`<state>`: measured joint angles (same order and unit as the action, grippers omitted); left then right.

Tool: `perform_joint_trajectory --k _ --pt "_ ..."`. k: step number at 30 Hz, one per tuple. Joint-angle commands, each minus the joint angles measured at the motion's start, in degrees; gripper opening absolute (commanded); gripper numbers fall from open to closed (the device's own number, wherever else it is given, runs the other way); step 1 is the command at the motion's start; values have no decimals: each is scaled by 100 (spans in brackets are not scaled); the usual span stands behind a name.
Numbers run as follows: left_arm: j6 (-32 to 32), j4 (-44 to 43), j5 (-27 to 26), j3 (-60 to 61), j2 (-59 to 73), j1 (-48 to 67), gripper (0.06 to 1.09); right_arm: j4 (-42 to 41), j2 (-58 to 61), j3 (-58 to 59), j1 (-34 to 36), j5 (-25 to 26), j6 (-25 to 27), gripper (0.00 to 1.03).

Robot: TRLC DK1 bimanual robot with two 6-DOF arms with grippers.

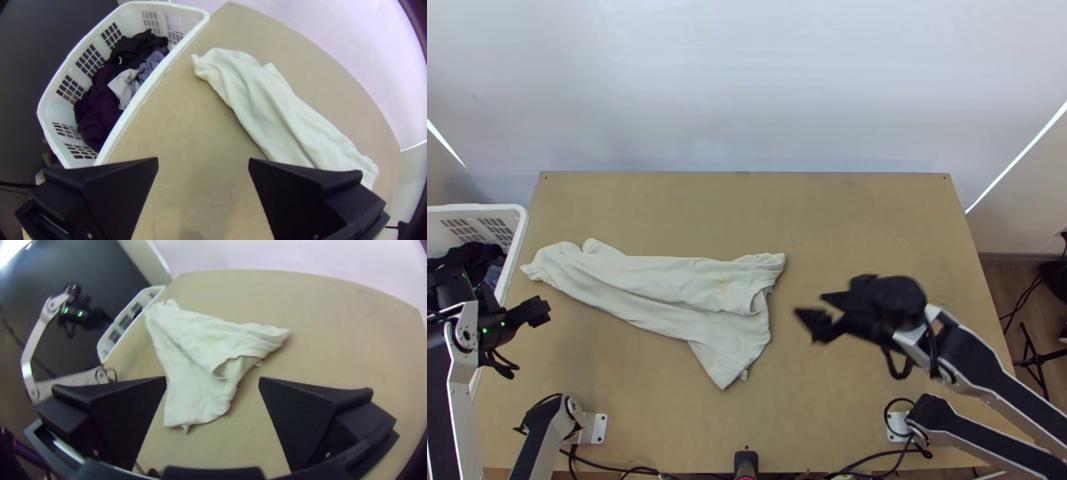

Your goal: Fold the t-shirt

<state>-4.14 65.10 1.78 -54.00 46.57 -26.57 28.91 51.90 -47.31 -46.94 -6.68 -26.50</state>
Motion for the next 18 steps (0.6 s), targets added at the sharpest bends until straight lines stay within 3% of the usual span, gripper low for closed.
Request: perform_joint_trajectory --k 1,7,10,13,18 --pt "27 -182 15 197 -86 -33 104 256 101 -279 -1898 158 2510 97" --pt "98 -349 15 337 -51 -50 104 748 -4 -402 -2214 228 6192 97" --pt "124 -551 -2 469 -25 -50 104 739 84 -261 -2206 255 7379 99" --pt "115 -797 -38 601 98 -33 104 326 127 257 -2258 255 8222 99" --pt "89 -1026 -99 636 318 11 104 -280 435 741 -2724 246 8732 98"
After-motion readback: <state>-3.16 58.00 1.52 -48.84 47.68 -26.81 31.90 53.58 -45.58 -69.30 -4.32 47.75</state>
